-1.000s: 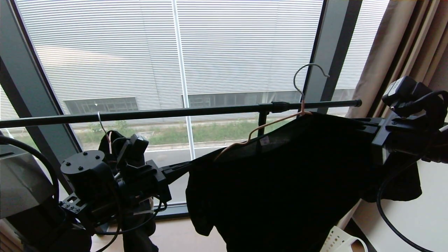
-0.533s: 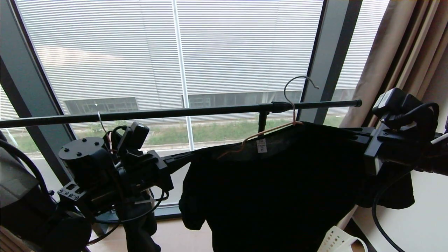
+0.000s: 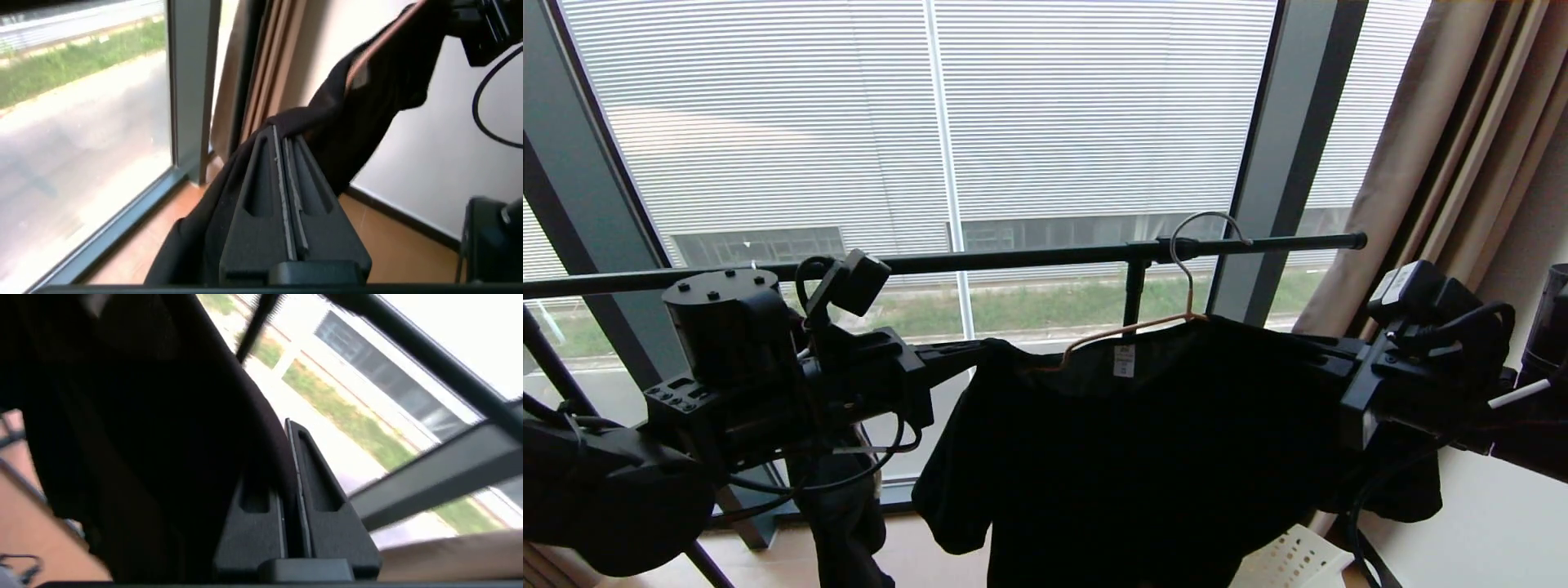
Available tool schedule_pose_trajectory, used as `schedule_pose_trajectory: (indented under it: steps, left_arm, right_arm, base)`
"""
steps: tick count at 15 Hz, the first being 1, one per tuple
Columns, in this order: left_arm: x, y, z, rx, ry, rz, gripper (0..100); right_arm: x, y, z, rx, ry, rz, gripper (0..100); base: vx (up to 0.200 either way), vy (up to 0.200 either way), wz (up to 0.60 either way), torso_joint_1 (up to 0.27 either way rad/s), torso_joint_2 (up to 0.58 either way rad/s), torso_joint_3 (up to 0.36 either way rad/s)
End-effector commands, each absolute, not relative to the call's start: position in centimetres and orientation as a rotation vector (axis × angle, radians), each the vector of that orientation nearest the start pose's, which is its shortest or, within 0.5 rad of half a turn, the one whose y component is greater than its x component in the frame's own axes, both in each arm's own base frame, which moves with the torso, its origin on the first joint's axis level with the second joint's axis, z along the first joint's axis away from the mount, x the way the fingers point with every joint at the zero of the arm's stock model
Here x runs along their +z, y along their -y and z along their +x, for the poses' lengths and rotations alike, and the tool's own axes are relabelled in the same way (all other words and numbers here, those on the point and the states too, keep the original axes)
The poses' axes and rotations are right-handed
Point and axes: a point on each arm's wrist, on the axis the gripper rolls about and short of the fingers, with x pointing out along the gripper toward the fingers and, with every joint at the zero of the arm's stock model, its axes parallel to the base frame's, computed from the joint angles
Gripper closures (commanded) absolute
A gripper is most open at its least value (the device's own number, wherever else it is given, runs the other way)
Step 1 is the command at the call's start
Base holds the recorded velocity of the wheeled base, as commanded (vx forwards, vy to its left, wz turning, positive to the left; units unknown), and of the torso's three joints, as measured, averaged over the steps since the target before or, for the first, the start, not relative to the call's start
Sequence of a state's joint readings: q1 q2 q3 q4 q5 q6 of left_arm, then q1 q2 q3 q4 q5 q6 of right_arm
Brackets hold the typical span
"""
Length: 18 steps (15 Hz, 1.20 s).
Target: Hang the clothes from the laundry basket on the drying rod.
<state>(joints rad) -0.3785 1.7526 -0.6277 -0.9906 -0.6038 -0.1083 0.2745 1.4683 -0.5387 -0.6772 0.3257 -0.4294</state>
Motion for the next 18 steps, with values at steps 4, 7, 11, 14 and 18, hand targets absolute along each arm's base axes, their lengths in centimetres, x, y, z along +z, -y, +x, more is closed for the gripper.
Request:
schedule_pose_trajectory:
  steps: [4, 7, 11, 14, 18]
  left_arm:
    - [17.3, 13.4, 27.4, -0.960, -0.186, -0.059, 100]
    - [17.9, 15.1, 26.8, -0.999, -0.181, -0.049, 100]
    - [19.3, 17.2, 24.9, -1.025, -0.168, -0.037, 100]
    - [20.0, 17.7, 23.8, -1.044, -0.162, -0.033, 100]
    - [21.0, 19.1, 22.9, -1.046, -0.151, -0.026, 100]
  right_arm:
    - [16.1, -7.4, 21.5, 0.715, -0.136, -0.330, 100]
    - [15.4, -7.7, 22.4, 0.713, -0.154, -0.330, 100]
    - [14.3, -7.9, 23.7, 0.628, -0.151, -0.342, 100]
    - [13.7, -9.3, 23.7, 0.669, -0.163, -0.288, 100]
    - [12.9, -10.3, 24.2, 0.674, -0.166, -0.220, 100]
  base:
    - [0.000, 0.000, 0.00, 0.000, 0.00, 0.000]
    - [0.000, 0.000, 0.00, 0.000, 0.00, 0.000]
    - [0.000, 0.000, 0.00, 0.000, 0.00, 0.000]
    - [0.000, 0.000, 0.00, 0.000, 0.00, 0.000]
    - [0.000, 0.000, 0.00, 0.000, 0.00, 0.000]
